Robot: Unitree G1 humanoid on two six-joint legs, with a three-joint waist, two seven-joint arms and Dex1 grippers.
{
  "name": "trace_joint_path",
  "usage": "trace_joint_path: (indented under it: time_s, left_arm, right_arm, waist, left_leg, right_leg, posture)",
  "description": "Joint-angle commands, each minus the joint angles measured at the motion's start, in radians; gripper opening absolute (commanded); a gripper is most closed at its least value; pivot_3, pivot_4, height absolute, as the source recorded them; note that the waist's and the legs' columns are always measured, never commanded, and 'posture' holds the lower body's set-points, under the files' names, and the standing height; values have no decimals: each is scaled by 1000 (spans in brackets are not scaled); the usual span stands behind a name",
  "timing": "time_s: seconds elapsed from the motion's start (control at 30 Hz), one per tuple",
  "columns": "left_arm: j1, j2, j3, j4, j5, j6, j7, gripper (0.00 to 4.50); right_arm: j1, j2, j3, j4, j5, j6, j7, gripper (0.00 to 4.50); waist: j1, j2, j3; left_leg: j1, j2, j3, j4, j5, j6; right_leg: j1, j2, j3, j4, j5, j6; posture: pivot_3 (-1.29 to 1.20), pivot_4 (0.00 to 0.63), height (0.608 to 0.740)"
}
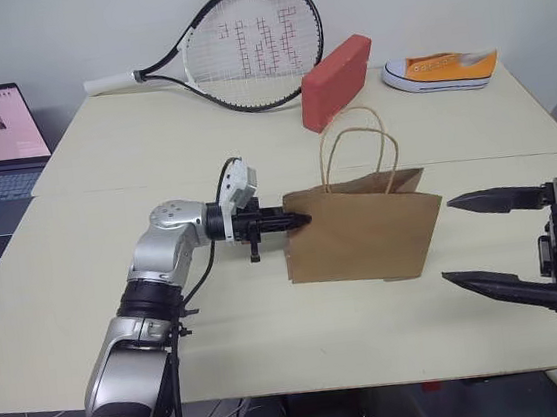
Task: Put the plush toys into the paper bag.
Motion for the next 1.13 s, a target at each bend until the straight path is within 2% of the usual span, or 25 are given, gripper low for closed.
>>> trace_joint_path:
  time_s: [0.03, 0.33, 0.5, 0.67, 0.8, 0.97, 1.13]
  left_arm:
    - [-26, 24, 22, -31, -12, 10, -23, 1561]
    - [76, 155, 63, -153, 9, 20, -2, 4251]
    - [183, 274, 129, -236, 38, 4, 71, 4251]
    - [313, 414, 247, -388, 18, 60, 133, 4251]
    - [452, 544, 402, -496, -1, 127, 159, 4251]
    - [520, 582, 521, -543, -60, 187, 175, 4251]
    - [534, 607, 549, -556, -89, 209, 174, 4251]
  right_arm:
    - [-14, -8, 6, 7, -19, -36, 3, 4500]
    - [-54, -2, 77, 63, -82, -83, -18, 4500]
    - [-95, -29, 95, 154, -148, -116, 18, 4500]
    - [-98, -96, 101, 289, -246, -191, 177, 4500]
    - [-137, -174, 133, 449, -312, -254, 313, 4500]
    - [-202, -210, 195, 564, -363, -307, 394, 4500]
    - [-266, -207, 247, 613, -389, -334, 423, 4500]
  waist:
    - [0, 0, 0]
    - [-5, 0, 0]
    - [-3, 0, 0]
    - [-2, 0, 0]
    - [-4, 0, 0]
    - [-2, 1, 0]
    - [-4, 1, 0]
  left_leg:
    - [0, 0, 0, 0, 0, 0]
    - [1, 0, 0, -1, 0, 0]
    - [1, 1, 0, -1, 0, 0]
    - [0, 1, 0, -1, 0, 0]
    - [1, 1, 1, -3, 0, 0]
    - [3, 3, 3, -2, 0, 0]
    - [3, 3, 4, -2, 0, 0]
  right_leg:
    - [0, 0, 0, 0, 0, 0]
    - [0, 0, 0, 0, 0, 1]
    - [-1, 0, 0, 0, 0, 0]
    - [-1, 0, 0, 0, 0, -1]
    - [-1, -1, 0, 0, -1, -2]
    - [-2, -1, -2, 0, -4, -6]
    - [-2, -2, -2, 0, -4, -6]
  posture:
    - [0, 150, 740]
    - [0, 150, 740]
    - [0, 150, 740]
    - [0, 150, 740]
    - [0, 150, 740]
    - [0, 150, 740]
    - [0, 150, 740]
